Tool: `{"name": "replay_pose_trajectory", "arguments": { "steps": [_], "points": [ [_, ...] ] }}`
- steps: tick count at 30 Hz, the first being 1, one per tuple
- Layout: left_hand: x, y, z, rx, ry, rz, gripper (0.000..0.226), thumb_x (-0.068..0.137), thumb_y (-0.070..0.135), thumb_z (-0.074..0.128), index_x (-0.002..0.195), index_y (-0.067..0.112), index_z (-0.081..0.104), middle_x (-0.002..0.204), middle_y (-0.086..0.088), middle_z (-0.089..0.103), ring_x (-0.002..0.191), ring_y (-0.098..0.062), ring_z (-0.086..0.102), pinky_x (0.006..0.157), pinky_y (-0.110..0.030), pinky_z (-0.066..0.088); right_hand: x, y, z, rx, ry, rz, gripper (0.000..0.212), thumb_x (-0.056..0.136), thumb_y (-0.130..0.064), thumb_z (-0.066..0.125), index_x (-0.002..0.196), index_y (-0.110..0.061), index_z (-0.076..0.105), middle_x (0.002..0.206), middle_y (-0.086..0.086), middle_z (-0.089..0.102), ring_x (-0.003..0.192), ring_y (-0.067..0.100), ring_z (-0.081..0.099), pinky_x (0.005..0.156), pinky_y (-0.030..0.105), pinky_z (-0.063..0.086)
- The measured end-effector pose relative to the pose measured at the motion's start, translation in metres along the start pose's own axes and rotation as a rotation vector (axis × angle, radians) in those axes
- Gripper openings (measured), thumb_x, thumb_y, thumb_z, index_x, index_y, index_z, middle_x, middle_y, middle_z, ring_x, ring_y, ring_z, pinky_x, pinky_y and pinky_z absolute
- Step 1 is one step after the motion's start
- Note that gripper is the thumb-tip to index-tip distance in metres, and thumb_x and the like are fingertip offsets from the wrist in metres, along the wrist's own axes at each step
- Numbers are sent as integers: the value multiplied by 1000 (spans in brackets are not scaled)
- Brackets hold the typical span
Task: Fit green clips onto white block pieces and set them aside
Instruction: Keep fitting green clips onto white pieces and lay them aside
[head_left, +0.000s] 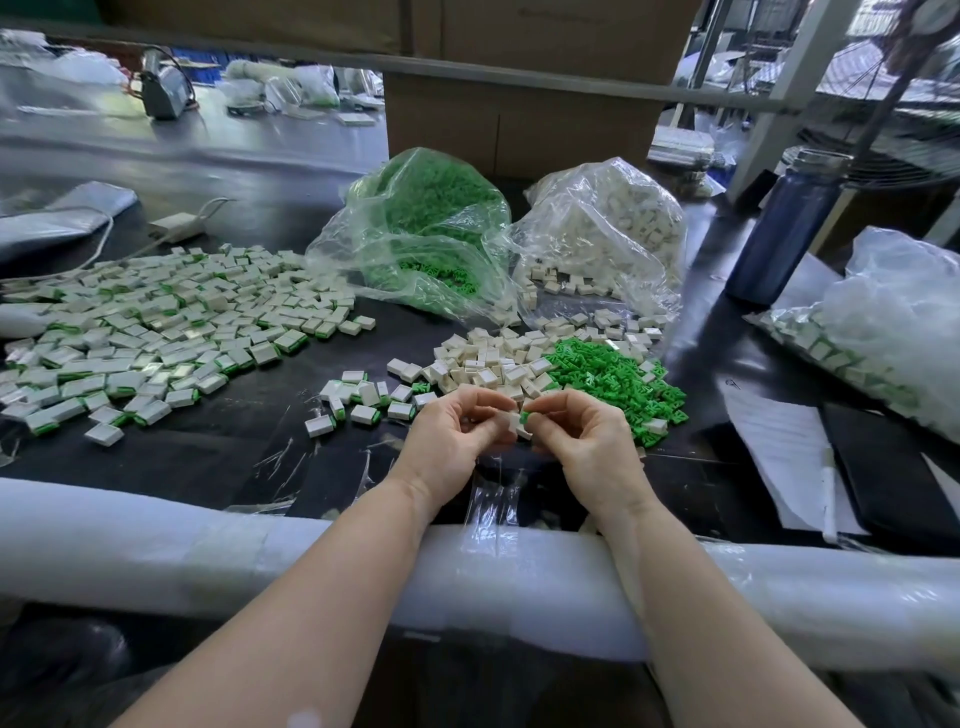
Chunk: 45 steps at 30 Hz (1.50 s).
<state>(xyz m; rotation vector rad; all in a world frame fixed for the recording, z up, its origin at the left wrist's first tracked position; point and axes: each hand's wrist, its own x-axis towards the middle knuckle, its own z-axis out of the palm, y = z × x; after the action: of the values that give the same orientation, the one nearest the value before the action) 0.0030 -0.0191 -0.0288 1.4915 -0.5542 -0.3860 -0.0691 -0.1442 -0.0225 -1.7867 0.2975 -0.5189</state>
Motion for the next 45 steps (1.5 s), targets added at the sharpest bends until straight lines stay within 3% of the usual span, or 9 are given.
{"name": "replay_pose_trajectory", "arguments": {
  "steps": [8, 13, 18, 26, 33, 40, 45],
  "points": [
    [1, 0, 0, -30, -18, -42, 10, 85, 1, 61, 91, 9, 62, 74, -2, 65, 68, -10, 67, 68, -25, 57, -1, -2, -1, 2, -4, -18, 20, 82, 2, 66, 75, -17, 66, 75, -1, 65, 64, 3, 59, 63, 17, 50],
    [0, 0, 0, -26, -32, -51, 11, 87, -3, 57, 95, 3, 61, 73, 0, 65, 65, -7, 66, 63, -20, 55, -1, -1, -1, -2, -21, -16, 15, 79, 1, 68, 73, -12, 67, 71, 2, 65, 61, 2, 59, 60, 15, 49],
    [0, 0, 0, 29, -34, -49, 18, 87, 1, 59, 87, 17, 67, 72, 1, 68, 67, -8, 67, 66, -21, 56, -1, 2, -1, 34, -31, 18, 15, 79, 2, 68, 78, -13, 65, 73, 7, 65, 67, 13, 60, 60, 21, 50],
    [-2, 3, 0, 109, -46, -34, 17, 87, -2, 57, 82, 11, 68, 75, -7, 66, 59, -4, 61, 60, -16, 52, -1, 1, -2, 92, -71, 74, 22, 75, 10, 68, 75, -11, 61, 60, 5, 55, 50, 5, 49, 50, 17, 44],
    [-3, 5, 2, 110, -105, -14, 26, 87, -5, 56, 74, 15, 68, 70, 7, 65, 59, 3, 59, 59, -10, 47, -3, -1, -3, 156, -96, 104, 25, 73, 14, 68, 70, -9, 59, 53, -2, 56, 46, 3, 51, 44, 15, 43],
    [-2, 3, 1, 93, -59, 4, 20, 88, 1, 57, 80, 17, 68, 67, 1, 63, 55, -1, 57, 57, -15, 50, 0, 3, -1, 188, -37, 115, 16, 75, 3, 72, 73, -11, 63, 62, 0, 62, 56, 6, 56, 52, 16, 46],
    [-2, 1, 0, 46, -81, 16, 21, 84, -2, 62, 86, 19, 66, 81, -1, 68, 73, -5, 64, 71, -16, 52, 1, 4, -2, 189, 1, 107, 14, 79, 3, 67, 74, -10, 66, 62, 0, 65, 56, 8, 58, 53, 18, 50]
  ]
}}
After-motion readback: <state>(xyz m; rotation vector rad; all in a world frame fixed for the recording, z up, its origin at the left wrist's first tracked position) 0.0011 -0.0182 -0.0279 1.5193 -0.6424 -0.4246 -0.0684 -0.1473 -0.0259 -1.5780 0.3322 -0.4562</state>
